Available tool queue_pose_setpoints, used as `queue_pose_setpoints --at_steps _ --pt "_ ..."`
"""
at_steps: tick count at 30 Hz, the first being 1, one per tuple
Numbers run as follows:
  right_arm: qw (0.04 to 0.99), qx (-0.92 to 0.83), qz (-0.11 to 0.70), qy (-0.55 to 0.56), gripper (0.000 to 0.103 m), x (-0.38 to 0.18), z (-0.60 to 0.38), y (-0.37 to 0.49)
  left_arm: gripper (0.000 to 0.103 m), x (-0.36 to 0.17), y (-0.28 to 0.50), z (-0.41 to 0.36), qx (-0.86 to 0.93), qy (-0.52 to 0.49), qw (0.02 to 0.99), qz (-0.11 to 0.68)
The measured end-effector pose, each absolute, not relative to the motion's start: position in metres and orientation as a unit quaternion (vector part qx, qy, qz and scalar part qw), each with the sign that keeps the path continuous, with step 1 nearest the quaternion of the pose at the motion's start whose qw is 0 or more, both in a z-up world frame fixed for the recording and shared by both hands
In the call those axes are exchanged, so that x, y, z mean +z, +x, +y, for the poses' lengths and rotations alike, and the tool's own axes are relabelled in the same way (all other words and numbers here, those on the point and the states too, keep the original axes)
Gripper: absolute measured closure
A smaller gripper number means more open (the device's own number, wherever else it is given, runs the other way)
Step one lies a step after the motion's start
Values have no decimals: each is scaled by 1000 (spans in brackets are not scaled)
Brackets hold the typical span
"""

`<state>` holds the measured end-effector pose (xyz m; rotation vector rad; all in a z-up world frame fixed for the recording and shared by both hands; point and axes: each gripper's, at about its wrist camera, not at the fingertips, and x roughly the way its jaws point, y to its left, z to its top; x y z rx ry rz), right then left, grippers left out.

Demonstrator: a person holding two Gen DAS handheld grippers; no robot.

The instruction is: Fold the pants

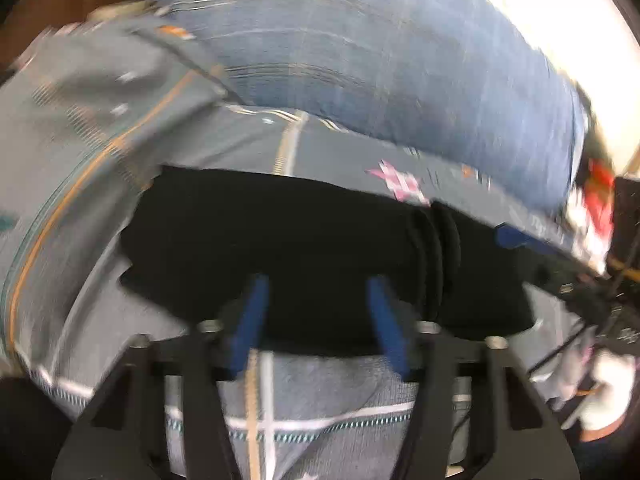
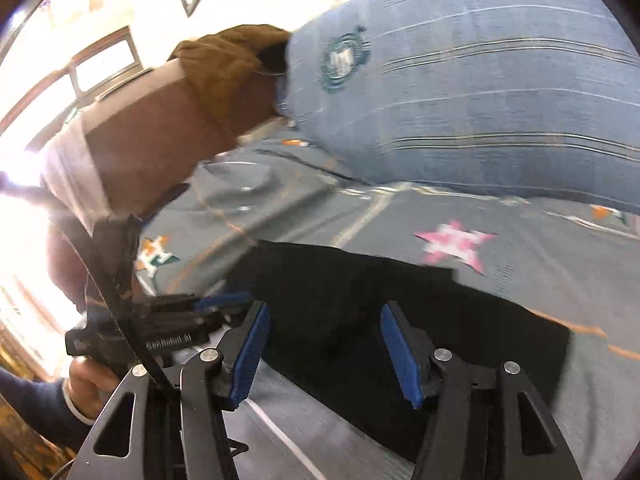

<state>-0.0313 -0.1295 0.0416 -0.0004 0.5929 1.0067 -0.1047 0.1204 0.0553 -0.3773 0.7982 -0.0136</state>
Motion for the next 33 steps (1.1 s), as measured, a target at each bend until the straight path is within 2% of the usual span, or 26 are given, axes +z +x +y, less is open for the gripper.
queue_pose_setpoints --at_steps 3,8,11,24,33 --pt "824 490 281 -43 47 48 -94 -29 45 47 -123 146 11 -252 890 379" --pt "804 512 294 -71 46 51 -44 -18 45 27 -138 177 61 -306 872 378" --pt "791 521 306 -95 37 51 -11 -11 45 18 -138 189 69 -336 858 382" --pt "749 517 354 -214 34 24 102 29 44 2 -117 196 89 -352 850 381" --pt "727 519 381 -238 34 -7 149 46 40 -1 -101 203 85 -345 859 368"
